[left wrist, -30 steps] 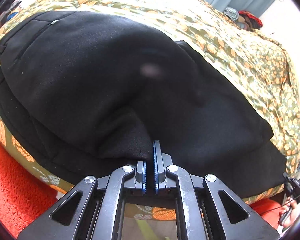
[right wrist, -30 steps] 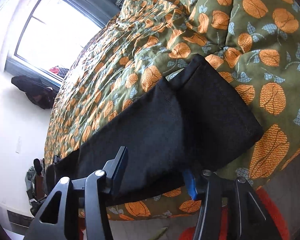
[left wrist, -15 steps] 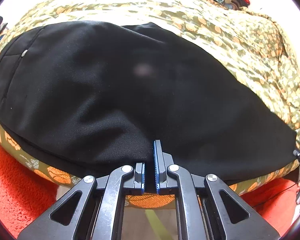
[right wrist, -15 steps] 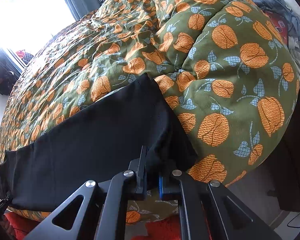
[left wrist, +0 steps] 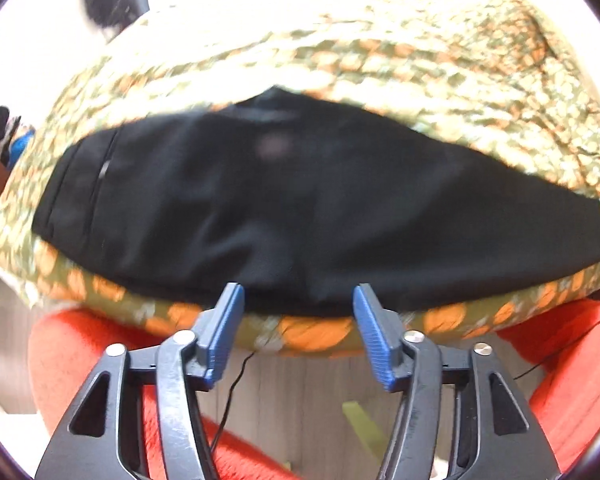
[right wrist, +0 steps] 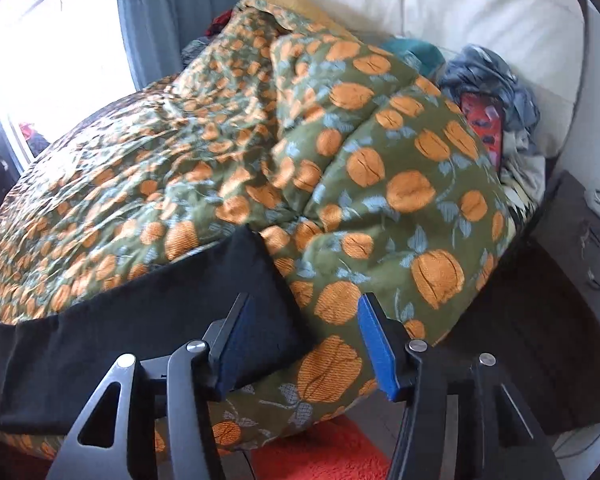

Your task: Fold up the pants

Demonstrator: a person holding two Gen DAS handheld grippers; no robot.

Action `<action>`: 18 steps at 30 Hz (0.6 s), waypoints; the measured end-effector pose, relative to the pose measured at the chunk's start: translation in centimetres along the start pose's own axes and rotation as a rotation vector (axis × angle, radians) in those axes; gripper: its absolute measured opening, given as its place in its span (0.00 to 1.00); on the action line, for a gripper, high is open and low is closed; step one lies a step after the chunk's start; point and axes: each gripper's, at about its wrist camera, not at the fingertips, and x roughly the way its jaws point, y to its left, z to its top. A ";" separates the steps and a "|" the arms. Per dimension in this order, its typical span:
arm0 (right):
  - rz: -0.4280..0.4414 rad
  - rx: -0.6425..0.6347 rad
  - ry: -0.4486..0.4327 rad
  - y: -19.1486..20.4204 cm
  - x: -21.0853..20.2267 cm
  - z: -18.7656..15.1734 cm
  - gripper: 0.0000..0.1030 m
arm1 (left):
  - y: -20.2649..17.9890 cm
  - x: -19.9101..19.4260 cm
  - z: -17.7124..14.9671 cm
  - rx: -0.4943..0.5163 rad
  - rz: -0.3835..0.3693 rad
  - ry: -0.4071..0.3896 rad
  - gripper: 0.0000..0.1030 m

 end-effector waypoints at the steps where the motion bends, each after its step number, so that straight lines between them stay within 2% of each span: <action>1: 0.059 -0.013 0.021 0.7 0.5 0.5 0.53 | -1.0 0.2 1.1 0.022 -0.036 -0.020 0.66; 3: 0.158 -0.014 0.076 1.9 2.5 1.3 0.52 | -4.0 1.5 3.3 0.092 -0.091 -0.058 0.69; 4: 0.190 -0.004 0.111 2.3 3.9 1.5 0.52 | -5.3 2.5 4.0 0.132 -0.093 -0.071 0.73; 5: 0.207 0.002 0.151 2.4 5.3 1.5 0.52 | -6.8 3.9 4.6 0.169 -0.079 -0.059 0.75; 6: 0.198 0.005 0.188 2.4 6.9 1.3 0.52 | -8.4 5.8 5.2 0.200 -0.066 -0.015 0.75; 7: 0.165 0.007 0.228 2.1 8.4 0.9 0.52 | -9.4 7.3 5.6 0.217 -0.054 0.029 0.69; 9: 0.123 0.026 0.306 1.2 10.7 -0.3 0.40 | -11.4 8.5 6.4 0.245 -0.042 0.061 0.54; 11: 0.127 0.027 0.271 1.1 10.3 -0.5 0.40 | -13.7 7.3 7.1 0.269 -0.099 0.007 0.59; 13: 0.125 0.006 0.243 1.5 9.8 -0.7 0.43 | -16.6 6.0 7.8 0.307 -0.118 -0.071 0.89; 15: 0.124 -0.004 0.246 1.6 10.1 -0.9 0.45 | -19.9 6.1 9.1 0.345 -0.115 -0.120 0.92; 18: 0.141 0.023 0.238 1.3 10.3 -0.6 0.45 | -23.0 8.2 9.5 0.378 -0.065 -0.082 0.92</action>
